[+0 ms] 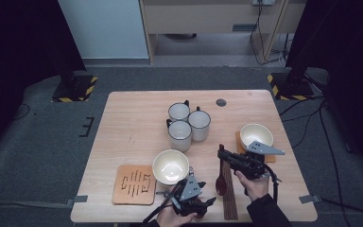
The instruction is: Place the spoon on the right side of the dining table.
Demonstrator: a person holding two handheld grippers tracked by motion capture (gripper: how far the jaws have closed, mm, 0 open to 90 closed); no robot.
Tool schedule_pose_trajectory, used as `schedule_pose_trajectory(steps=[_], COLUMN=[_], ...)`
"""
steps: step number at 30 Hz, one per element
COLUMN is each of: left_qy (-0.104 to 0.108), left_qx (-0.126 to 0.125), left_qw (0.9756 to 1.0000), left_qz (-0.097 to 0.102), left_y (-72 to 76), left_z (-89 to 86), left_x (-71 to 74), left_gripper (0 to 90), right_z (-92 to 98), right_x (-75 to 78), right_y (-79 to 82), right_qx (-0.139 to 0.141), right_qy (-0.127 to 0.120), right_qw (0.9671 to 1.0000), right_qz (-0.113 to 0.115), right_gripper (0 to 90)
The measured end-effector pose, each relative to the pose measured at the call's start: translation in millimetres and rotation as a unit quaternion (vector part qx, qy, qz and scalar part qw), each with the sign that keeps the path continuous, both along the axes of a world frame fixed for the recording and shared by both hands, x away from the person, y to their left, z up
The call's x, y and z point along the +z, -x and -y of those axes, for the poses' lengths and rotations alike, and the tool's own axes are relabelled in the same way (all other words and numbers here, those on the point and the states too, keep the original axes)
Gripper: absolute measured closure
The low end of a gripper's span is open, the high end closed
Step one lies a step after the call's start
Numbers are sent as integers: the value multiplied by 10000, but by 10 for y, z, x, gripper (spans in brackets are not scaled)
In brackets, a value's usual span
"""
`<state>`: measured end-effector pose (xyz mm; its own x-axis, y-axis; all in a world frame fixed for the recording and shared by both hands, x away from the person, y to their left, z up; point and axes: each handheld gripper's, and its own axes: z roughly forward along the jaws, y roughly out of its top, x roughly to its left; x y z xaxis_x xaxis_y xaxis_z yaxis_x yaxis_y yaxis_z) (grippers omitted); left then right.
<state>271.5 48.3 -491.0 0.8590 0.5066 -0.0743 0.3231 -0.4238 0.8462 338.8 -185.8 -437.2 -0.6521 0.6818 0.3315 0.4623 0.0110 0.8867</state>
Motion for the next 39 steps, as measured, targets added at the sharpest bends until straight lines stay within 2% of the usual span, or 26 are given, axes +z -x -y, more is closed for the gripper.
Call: schedule_pose_trajectory(steps=[7,18,39], left_qy=[192,491,745], left_qx=[66,240,633], left_qw=[9998,9984,9948], left_qz=[11,136,269], left_y=[-11,-49,-154], left_z=[-41,-148,-403], left_x=[85,241,454], left_gripper=[377,373,363], right_z=[34,88,139], right_x=[18,60,107], right_y=[-19,-43,-78], right_qx=[-151,-315,-526], right_qy=[-4,-50,-64], right_qw=[9999,9994,9982], right_qz=[39,145,266], right_gripper=[847,847,847])
